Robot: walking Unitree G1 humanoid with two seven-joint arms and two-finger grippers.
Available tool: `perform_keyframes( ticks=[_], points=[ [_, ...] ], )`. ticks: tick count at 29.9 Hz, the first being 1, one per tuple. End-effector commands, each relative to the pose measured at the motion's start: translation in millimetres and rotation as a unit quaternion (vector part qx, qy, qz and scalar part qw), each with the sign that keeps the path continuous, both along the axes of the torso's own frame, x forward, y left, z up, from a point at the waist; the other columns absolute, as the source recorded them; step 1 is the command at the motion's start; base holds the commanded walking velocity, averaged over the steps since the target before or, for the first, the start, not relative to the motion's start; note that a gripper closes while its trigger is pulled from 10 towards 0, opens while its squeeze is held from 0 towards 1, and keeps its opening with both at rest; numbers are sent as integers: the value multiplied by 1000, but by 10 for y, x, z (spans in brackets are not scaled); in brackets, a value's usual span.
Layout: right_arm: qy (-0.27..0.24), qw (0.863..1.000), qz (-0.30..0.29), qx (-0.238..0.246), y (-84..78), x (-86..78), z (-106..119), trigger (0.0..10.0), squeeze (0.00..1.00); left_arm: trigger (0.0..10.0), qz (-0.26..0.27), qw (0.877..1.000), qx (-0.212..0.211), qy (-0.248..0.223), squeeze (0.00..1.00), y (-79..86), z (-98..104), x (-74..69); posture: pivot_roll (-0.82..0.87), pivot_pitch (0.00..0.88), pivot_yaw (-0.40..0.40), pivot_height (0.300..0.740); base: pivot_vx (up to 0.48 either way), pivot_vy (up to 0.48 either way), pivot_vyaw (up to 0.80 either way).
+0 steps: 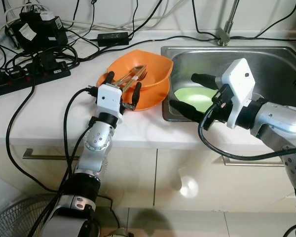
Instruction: Kitchen organization
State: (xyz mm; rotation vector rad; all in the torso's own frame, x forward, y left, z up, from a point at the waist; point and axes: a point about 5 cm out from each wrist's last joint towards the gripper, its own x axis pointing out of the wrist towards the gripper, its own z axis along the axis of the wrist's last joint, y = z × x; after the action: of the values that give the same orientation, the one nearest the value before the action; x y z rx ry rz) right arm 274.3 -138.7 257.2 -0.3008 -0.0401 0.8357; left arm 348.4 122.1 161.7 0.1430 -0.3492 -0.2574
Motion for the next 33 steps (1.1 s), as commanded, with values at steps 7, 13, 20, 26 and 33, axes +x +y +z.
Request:
perform_keyframes(
  ticks=[7,13,20,26,33],
  points=[
    [-13,1000,9,-2,11,-34,67,10000,0,10000,-27,1000,3,-11,0,-136,29,18,-76,61,27,740,0,0,0],
    [-11,1000,9,-3,7,-39,60,10000,0,10000,-31,999,5,-32,0,-174,96,11,-78,61,27,740,0,0,0],
    [-10,1000,10,-4,11,-37,55,10000,0,10000,-31,998,21,-49,0,-214,108,-19,-76,58,28,740,0,0,0],
    [-10,1000,11,-4,18,-34,51,10000,0,10000,-12,996,31,-84,0,-191,199,-75,-73,56,29,740,0,0,0],
    [-11,1000,13,-4,29,-25,51,10000,0,10000,-24,997,36,-68,0,-229,82,-124,-71,53,28,740,0,0,0]
  ],
)
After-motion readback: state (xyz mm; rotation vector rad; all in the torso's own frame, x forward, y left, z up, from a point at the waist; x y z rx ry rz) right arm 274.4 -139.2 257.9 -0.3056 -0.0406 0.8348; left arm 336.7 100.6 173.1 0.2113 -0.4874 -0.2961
